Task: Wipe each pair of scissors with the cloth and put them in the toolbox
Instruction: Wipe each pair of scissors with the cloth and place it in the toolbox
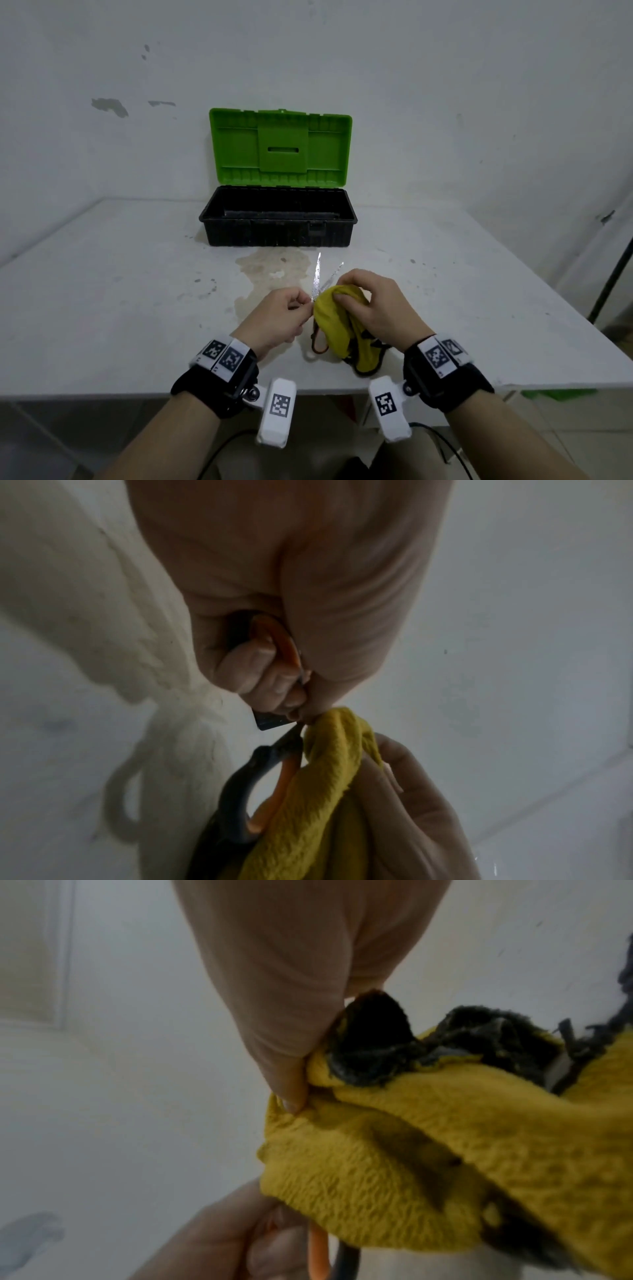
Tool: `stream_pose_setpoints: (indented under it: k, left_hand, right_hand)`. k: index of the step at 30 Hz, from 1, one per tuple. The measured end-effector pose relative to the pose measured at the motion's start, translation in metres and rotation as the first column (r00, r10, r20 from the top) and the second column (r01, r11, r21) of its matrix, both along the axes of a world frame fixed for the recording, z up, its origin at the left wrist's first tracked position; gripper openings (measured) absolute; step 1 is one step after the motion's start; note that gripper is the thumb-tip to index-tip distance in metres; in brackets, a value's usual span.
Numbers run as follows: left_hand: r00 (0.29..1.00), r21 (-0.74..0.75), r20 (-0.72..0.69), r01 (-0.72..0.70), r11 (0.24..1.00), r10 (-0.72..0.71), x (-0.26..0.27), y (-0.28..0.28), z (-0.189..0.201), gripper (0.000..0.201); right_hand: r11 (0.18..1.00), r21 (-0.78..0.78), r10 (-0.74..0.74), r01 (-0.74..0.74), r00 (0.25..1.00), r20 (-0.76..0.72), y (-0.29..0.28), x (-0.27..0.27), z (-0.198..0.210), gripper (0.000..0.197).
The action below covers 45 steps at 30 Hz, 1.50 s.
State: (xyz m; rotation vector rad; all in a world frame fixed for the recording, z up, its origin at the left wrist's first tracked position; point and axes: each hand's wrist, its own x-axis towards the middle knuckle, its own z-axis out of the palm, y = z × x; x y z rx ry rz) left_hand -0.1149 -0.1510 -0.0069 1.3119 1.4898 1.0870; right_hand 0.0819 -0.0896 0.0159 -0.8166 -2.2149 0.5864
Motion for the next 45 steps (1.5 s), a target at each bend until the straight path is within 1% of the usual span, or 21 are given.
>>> stream_pose_setpoints:
  k: [1,4,6,7,8,10,12,14,16,17,21,24,26,28,29,31,33,37,41,45]
  left_hand:
    - [1.000,0.006,-0.001,-0.010,1.000,0.010,0.002,0.000,-0.001,0.017]
    - [0.999,0.016,0.005,-0.052,0.999,0.052,0.005,0.000,-0.006,0.018]
    - [0.998,0.014,0.024,-0.065,0.998,0.064,0.007,0.000,-0.007,0.020]
    - [0.998,0.010,0.030,-0.060,0.998,0.060,0.008,0.001,-0.007,0.020]
    - [0.998,0.007,0.033,-0.054,0.999,0.054,0.009,0.001,-0.007,0.020]
    - [0.998,0.000,0.046,-0.049,0.999,0.049,0.011,0.002,-0.005,0.018]
    - [0.997,-0.006,0.065,-0.046,0.999,0.046,0.009,0.003,-0.003,0.018]
    - [0.996,-0.003,0.072,-0.046,0.999,0.046,0.008,0.004,-0.001,0.019]
    - [0.997,0.008,0.054,-0.055,0.998,0.055,0.006,0.004,0.000,0.019]
    - [0.997,0.012,0.042,-0.059,0.998,0.058,0.006,0.004,0.001,0.019]
    - [0.998,0.038,-0.007,-0.062,0.997,0.063,0.005,0.003,0.000,0.022]
    - [0.996,0.045,-0.061,-0.064,0.997,0.066,0.005,0.002,-0.001,0.026]
    - [0.994,0.031,-0.085,-0.063,0.998,0.065,0.005,0.002,-0.001,0.026]
    - [0.992,0.020,-0.107,-0.062,0.998,0.063,0.005,0.002,-0.002,0.026]
    - [0.993,0.016,-0.100,-0.058,0.998,0.059,0.005,0.003,-0.002,0.026]
    - [0.996,0.013,-0.076,-0.049,0.999,0.050,0.005,0.004,-0.001,0.025]
    - [0.993,0.035,-0.105,-0.052,0.998,0.056,0.006,0.005,-0.001,0.024]
    - [0.977,0.103,-0.207,-0.039,0.994,0.060,0.011,0.007,0.000,0.023]
    - [0.956,0.133,-0.291,0.010,0.991,0.030,0.014,0.009,-0.001,0.020]
    - [0.942,0.145,-0.336,0.036,0.989,0.015,0.015,0.010,-0.001,0.020]
  right_hand:
    - [0.999,0.035,-0.020,0.019,1.000,0.015,0.000,-0.002,-0.004,0.010]
    - [0.972,0.198,-0.150,0.125,0.982,0.116,-0.007,-0.008,-0.013,0.040]
    - [0.949,0.287,-0.198,0.132,0.956,0.218,-0.014,-0.012,-0.016,0.054]
    - [0.946,0.298,-0.205,0.126,0.947,0.249,-0.015,-0.013,-0.019,0.056]
    - [0.948,0.289,-0.205,0.129,0.947,0.247,-0.016,-0.015,-0.021,0.052]
    - [0.963,0.223,-0.193,0.153,0.967,0.168,-0.015,-0.015,-0.024,0.034]
    - [0.975,0.128,-0.191,0.180,0.978,0.084,-0.016,-0.012,-0.023,0.019]
    - [0.981,-0.005,-0.195,0.195,0.981,-0.011,-0.017,-0.006,-0.018,0.012]
    - [0.976,-0.075,-0.209,0.202,0.974,-0.089,-0.015,-0.001,-0.014,0.012]
    - [0.972,-0.096,-0.223,0.214,0.969,-0.104,-0.013,0.001,-0.012,0.013]
    - [0.948,-0.196,-0.270,0.250,0.959,-0.086,-0.008,0.004,-0.011,0.019]
    - [0.946,-0.250,-0.233,0.208,0.969,-0.077,-0.013,0.004,-0.009,0.014]
    - [0.953,-0.253,-0.196,0.170,0.977,-0.081,-0.017,0.005,-0.006,0.011]
    - [0.964,-0.229,-0.156,0.133,0.984,-0.083,-0.019,0.005,-0.003,0.005]
    - [0.975,-0.190,-0.133,0.118,0.989,-0.068,-0.018,0.005,-0.002,0.003]
    - [0.994,-0.040,-0.100,0.099,0.995,-0.006,-0.014,0.007,-0.002,0.006]
    - [0.995,0.078,-0.066,0.062,0.996,0.055,-0.009,0.006,-0.005,0.012]
    - [0.991,0.121,-0.068,0.056,0.993,0.097,-0.010,-0.001,-0.011,0.019]
    - [0.966,0.250,-0.110,0.067,0.981,0.159,-0.009,-0.006,-0.018,0.017]
    - [0.962,0.247,-0.167,0.119,0.969,0.182,-0.004,-0.009,-0.022,0.015]
